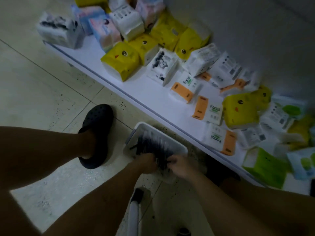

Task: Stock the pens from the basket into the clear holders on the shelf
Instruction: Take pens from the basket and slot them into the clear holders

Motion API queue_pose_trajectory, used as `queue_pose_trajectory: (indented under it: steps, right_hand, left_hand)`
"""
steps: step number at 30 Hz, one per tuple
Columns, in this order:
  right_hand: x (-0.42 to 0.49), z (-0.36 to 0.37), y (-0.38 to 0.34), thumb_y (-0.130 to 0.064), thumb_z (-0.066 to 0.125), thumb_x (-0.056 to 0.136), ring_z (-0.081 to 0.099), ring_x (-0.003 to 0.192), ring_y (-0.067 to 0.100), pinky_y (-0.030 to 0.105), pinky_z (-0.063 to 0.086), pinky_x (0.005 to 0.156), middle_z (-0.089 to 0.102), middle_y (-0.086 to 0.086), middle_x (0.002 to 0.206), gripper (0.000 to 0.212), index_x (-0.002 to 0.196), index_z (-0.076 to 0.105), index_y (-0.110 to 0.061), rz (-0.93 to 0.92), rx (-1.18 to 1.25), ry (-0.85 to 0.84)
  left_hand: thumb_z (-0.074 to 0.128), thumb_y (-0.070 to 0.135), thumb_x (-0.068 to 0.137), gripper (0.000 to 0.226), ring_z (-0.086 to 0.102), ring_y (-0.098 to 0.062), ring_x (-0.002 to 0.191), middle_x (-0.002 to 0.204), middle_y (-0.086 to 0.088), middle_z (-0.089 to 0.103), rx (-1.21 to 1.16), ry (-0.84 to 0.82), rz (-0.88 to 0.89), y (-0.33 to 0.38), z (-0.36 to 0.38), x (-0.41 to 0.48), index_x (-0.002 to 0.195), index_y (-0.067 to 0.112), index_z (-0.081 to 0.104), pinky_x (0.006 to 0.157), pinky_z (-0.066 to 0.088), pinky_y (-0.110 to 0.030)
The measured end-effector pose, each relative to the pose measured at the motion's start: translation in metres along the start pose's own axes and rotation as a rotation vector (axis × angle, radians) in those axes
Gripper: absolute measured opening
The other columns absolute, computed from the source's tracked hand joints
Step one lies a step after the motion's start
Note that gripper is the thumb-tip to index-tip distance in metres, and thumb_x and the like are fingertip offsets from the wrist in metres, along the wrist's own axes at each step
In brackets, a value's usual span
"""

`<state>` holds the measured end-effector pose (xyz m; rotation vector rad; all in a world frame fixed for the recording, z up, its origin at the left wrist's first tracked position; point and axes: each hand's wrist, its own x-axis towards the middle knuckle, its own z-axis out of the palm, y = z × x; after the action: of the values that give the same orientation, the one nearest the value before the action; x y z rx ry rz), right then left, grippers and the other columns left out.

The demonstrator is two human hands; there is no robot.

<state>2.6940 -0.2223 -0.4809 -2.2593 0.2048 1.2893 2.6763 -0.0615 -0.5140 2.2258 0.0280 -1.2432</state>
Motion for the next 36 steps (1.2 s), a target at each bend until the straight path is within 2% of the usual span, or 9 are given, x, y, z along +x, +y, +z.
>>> queue_pose_trajectory:
  steps: [2,7,11,14,18,23,27,30,36]
  right_hand:
    - [0.021,0.013,0.003,-0.012,0.053,0.095,0.058,0.098,0.018,0.024,0.049,0.079,0.06,0.008,0.124,0.033,0.128,0.058,-0.014,0.022,-0.014,-0.031]
    - [0.049,0.035,0.005,-0.004,0.047,0.096,0.058,0.107,0.03,0.039,0.05,0.095,0.058,0.013,0.122,0.032,0.127,0.057,-0.006,0.084,-0.014,-0.083]
    - [0.06,0.044,0.004,-0.005,0.042,0.099,0.055,0.111,0.03,0.035,0.048,0.094,0.055,0.011,0.128,0.032,0.128,0.052,-0.009,0.124,0.099,-0.069]
    - [0.062,0.051,0.0,-0.013,0.044,0.099,0.056,0.09,0.017,0.022,0.048,0.069,0.06,0.003,0.111,0.024,0.119,0.057,-0.011,0.136,0.136,-0.078]
    - [0.062,0.06,-0.007,-0.017,0.045,0.1,0.057,0.097,0.021,0.028,0.047,0.077,0.062,0.009,0.119,0.03,0.126,0.058,-0.011,0.186,0.183,-0.086]
    - [0.058,0.057,-0.007,-0.011,0.048,0.097,0.05,0.063,0.015,0.022,0.036,0.055,0.057,0.003,0.071,0.02,0.083,0.064,-0.01,0.192,0.222,0.04]
    - [0.041,0.047,-0.005,-0.024,0.066,0.091,0.056,0.068,0.017,0.024,0.041,0.062,0.061,0.007,0.069,0.027,0.067,0.064,-0.011,0.137,0.255,0.174]
    - [0.022,0.033,-0.009,-0.018,0.071,0.086,0.06,0.072,0.02,0.026,0.047,0.067,0.065,0.009,0.075,0.021,0.067,0.063,-0.014,0.108,0.217,0.185]
    - [-0.009,0.025,-0.008,-0.007,0.065,0.084,0.062,0.067,0.027,0.034,0.052,0.054,0.067,0.017,0.083,0.005,0.08,0.062,-0.01,0.097,0.18,0.113]
  left_hand:
    - [0.046,0.021,0.098,0.012,0.047,-0.019,0.076,0.074,-0.001,0.045,-0.033,0.01,-0.027,-0.005,0.008,0.011,0.096,0.012,0.053,0.058,0.034,-0.025]
    - [0.049,0.032,0.094,0.03,0.048,-0.035,0.11,0.119,-0.019,0.054,-0.112,0.004,-0.075,-0.015,0.023,0.036,0.112,0.009,0.055,0.092,0.045,-0.041]
    - [0.056,0.031,0.092,0.036,0.057,-0.028,0.076,0.066,-0.006,0.051,-0.237,0.011,-0.084,-0.014,0.024,0.046,0.063,0.012,0.048,0.068,0.047,-0.034]
    - [0.063,0.023,0.088,0.042,0.05,-0.021,0.06,0.055,-0.002,0.044,-0.412,0.181,-0.122,-0.019,0.028,0.041,0.053,0.016,0.042,0.059,0.043,-0.028]
    - [0.068,0.029,0.084,0.038,0.046,-0.011,0.05,0.054,0.002,0.047,-0.474,0.361,-0.179,-0.02,0.023,0.027,0.057,0.017,0.045,0.047,0.037,-0.021]
    - [0.059,0.015,0.086,0.035,0.042,-0.013,0.048,0.054,-0.001,0.043,-0.557,0.408,-0.222,-0.027,0.009,0.019,0.056,0.014,0.042,0.05,0.034,-0.022]
    - [0.054,0.006,0.089,0.004,0.058,-0.02,0.06,0.074,-0.014,0.06,-0.712,0.258,-0.198,-0.027,-0.003,0.005,0.086,0.004,0.054,0.051,0.047,-0.025]
    - [0.044,0.006,0.095,0.025,0.058,-0.014,0.061,0.094,-0.018,0.064,-0.721,0.119,-0.167,-0.017,-0.008,-0.008,0.118,-0.003,0.045,0.046,0.044,-0.019]
    - [0.036,0.01,0.1,0.016,0.049,-0.015,0.064,0.095,-0.016,0.057,-0.689,0.063,-0.183,0.005,-0.012,-0.046,0.109,0.006,0.048,0.058,0.042,-0.025]
